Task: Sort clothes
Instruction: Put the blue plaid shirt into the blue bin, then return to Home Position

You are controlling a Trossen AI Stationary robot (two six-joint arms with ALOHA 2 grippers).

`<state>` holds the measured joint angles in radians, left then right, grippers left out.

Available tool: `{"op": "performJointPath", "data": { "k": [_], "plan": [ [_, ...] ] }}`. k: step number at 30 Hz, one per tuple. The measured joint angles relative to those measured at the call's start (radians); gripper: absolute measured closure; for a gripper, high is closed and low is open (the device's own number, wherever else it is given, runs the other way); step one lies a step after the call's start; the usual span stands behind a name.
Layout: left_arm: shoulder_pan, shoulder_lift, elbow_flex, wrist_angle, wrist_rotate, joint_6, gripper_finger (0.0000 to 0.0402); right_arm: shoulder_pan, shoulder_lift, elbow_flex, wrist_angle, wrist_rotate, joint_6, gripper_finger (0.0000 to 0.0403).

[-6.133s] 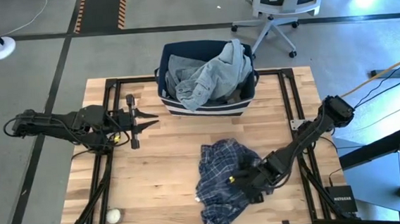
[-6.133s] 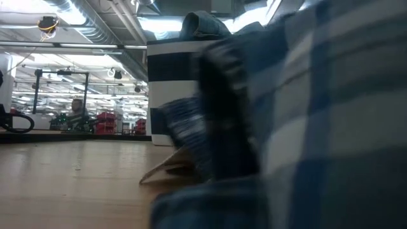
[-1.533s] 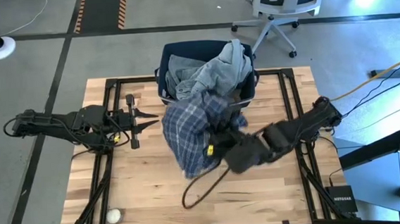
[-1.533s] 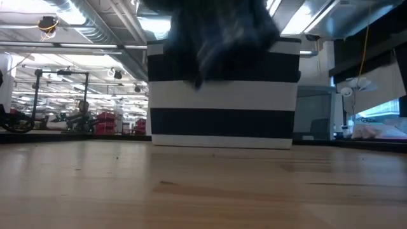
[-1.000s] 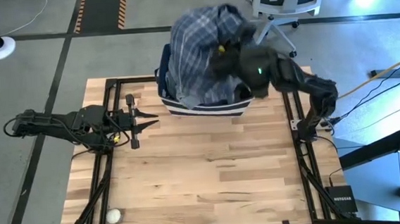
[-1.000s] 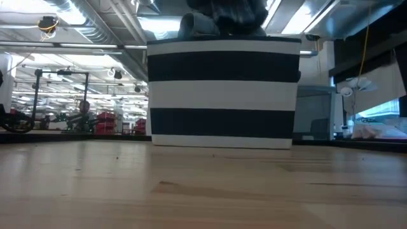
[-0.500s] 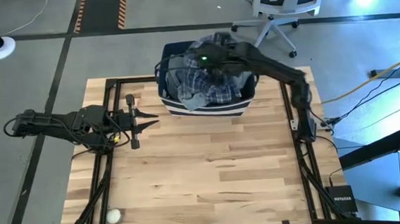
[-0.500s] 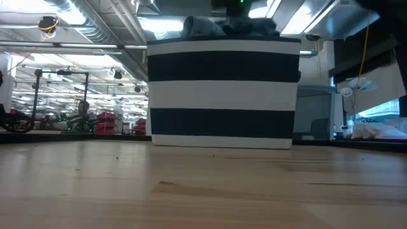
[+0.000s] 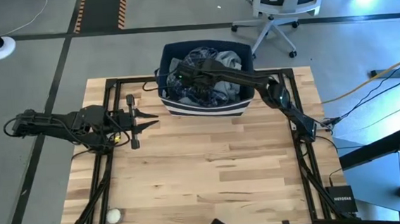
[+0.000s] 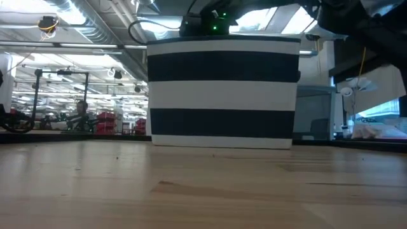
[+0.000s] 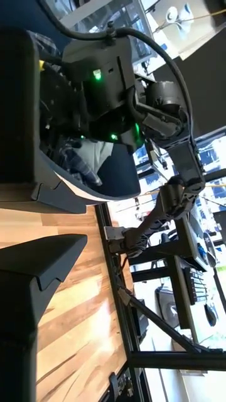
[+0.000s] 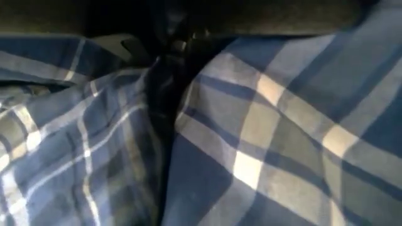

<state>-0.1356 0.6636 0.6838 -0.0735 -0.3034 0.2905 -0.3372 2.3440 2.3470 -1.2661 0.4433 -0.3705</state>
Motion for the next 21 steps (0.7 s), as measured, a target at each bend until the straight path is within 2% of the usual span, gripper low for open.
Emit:
{"op": "performJointPath", "data": {
  "k": [3,6,14,21],
  "plan": [
    [0.0,0.0,0.0,0.001,0.0,0.001,0.0343,0.0,0.003,0.001,-0.002,-0.025,0.002,0.0346],
    [0.0,0.0,0.0,0.001,0.0,0.003,0.0343,0.002,-0.013,0.008,-0.022,-0.03,0.003,0.0314],
    [0.0,0.0,0.0,0.001,0.0,-0.002,0.0343,0.004,-0.177,0.007,-0.025,-0.148,0.0,0.0199],
    [0.0,0.0,0.0,0.002,0.001,-0.019,0.0343,0.026,-0.342,0.008,-0.014,-0.174,-0.005,0.0149]
  ]
}}
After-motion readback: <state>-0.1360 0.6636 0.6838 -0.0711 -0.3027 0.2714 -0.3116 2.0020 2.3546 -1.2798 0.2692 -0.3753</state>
